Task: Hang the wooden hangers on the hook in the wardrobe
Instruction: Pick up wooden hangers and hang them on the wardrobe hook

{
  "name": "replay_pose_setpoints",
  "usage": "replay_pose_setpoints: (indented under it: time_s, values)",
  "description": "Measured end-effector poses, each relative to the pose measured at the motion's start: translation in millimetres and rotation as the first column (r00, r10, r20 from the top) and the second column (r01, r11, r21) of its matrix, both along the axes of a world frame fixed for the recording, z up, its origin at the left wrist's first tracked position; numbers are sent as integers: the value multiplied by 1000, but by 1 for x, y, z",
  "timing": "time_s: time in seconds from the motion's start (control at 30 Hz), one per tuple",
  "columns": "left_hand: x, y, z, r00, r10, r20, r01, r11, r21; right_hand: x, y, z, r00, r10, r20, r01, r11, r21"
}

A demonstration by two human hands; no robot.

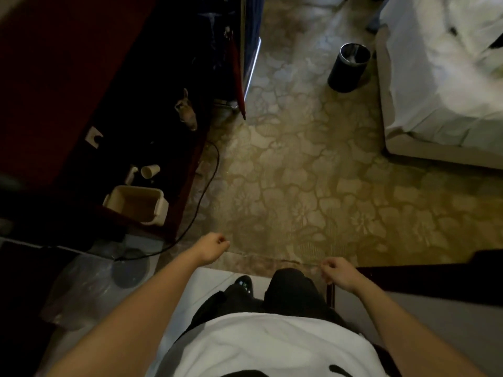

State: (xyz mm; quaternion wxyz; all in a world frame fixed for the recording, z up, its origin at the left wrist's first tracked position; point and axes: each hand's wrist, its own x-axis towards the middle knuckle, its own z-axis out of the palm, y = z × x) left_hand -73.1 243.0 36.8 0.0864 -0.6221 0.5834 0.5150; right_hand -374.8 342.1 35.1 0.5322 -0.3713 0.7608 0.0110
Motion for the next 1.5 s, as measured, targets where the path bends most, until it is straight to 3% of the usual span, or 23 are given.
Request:
replay_pose_setpoints:
  time_s: [0.17, 0.33, 0.63, 0.87, 1.03, 1.3, 1.5]
  values:
    - [-35, -77, 5, 996, 73, -49, -73, 997, -11, -25, -76, -4, 998, 69, -5, -69, 997, 24]
    - [-44, -106, -12, 973, 230, 1, -230, 972, 46, -49, -185, -6, 964, 263, 40, -263, 965, -23]
    - [-87, -107, -23, 801, 599, 18, -593, 788, 166, -64, -365, 12, 879, 461, 122, -443, 884, -147]
    - [-97, -155, -22, 711, 701, 52, -699, 697, 162, -65, -441, 3, 798, 594, 101, -586, 804, -96]
    - [-80, -250, 0, 739, 673, -35, -672, 739, 38, -35, -512, 3, 761, 642, 94, -628, 765, -143]
    - [-21, -426, 110, 881, 462, -104, -471, 831, -297, 67, -655, 85, 646, 758, 88, -614, 585, -529]
    - [5, -496, 227, 937, 338, -86, -325, 755, -570, 129, -724, 185, 553, 831, 62, -510, 397, -764]
